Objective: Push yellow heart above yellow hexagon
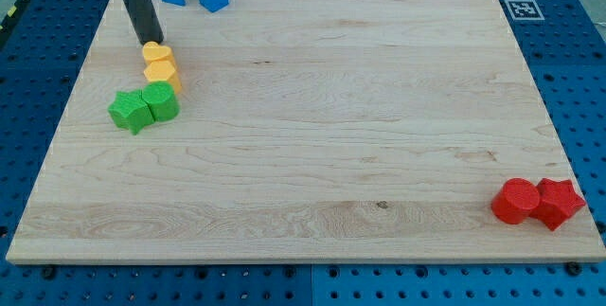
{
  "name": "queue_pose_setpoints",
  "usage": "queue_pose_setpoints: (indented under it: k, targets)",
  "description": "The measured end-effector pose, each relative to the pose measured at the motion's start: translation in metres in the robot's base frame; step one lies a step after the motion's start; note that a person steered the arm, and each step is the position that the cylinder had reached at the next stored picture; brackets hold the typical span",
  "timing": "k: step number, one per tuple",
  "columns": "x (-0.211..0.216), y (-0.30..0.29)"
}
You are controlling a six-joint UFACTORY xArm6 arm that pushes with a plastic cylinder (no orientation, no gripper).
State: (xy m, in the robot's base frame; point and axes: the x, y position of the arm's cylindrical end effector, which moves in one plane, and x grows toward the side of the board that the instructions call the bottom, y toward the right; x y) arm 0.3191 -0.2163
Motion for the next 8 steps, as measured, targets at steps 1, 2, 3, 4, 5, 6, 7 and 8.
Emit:
queue_pose_setpoints:
  k: [1, 2, 3, 4, 5, 6, 7, 8]
  targets:
    - [0.002, 0.0]
    - [0.008, 0.0]
    - [0.014, 0.001]
    - [0.02, 0.001]
    - [0.022, 0.001]
    - [0.022, 0.001]
    - [0.022, 0.001]
    - [0.02, 0.0]
